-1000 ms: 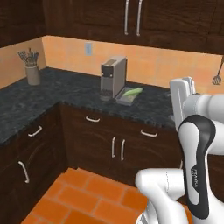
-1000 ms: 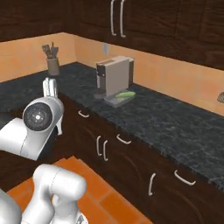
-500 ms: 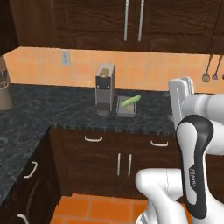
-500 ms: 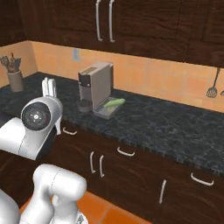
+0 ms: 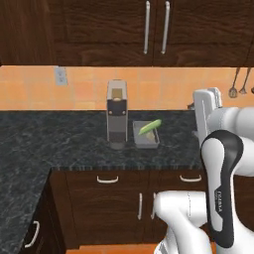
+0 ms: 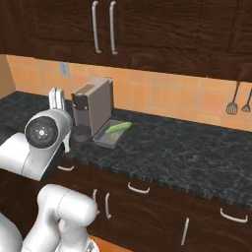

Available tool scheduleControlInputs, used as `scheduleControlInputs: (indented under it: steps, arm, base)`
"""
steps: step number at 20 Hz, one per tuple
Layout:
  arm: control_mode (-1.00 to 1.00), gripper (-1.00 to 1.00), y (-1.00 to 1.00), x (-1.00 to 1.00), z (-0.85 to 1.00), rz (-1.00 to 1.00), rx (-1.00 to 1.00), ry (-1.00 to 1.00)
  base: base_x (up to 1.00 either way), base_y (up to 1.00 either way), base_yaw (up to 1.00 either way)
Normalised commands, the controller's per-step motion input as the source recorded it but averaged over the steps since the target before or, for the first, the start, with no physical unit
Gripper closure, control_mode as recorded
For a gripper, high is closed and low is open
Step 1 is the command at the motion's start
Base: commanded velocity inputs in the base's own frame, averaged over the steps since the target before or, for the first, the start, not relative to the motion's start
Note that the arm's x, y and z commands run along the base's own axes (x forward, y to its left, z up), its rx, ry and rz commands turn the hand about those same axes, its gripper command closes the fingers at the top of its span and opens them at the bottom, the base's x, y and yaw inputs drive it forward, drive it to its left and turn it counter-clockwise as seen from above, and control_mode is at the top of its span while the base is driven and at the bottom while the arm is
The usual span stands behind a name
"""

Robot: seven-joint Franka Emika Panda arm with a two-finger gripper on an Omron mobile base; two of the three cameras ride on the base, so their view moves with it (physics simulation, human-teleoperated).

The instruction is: Take the meat container that has the fish and place it on the second highest rack of the freezer. Then take the vegetable container that has the garlic and corn and place it on the highest rack of the freezer.

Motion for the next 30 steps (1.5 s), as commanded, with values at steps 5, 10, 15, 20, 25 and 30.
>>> scheduleControlInputs:
  steps: [5,10,15,20,25,30]
  arm:
    - [1.00,-1.00,0.00,0.00,0.00,0.00,0.00,0.00]
    - [1.00,-1.00,0.00,0.00,0.00,0.00,0.00,0.00]
    - [-1.00,-1.00,-0.02,0.25,-0.16,-0.02,0.02,0.09]
    - [-1.00,-1.00,-0.40,1.00,-0.75,0.01,0.19,0.55]
    - [-1.00,-1.00,-0.26,0.96,-1.00,0.04,0.03,0.33]
    - [-1.00,-1.00,-0.02,0.71,-1.00,0.10,0.01,0.05]
  base:
    - [0.38,0.25,-0.05]
    - [0.48,0.45,-0.13]
    - [0.19,0.08,-0.03]
    - [0.00,0.00,0.00]
    - [0.00,0.00,0.00]
    - [0.00,0.00,0.00]
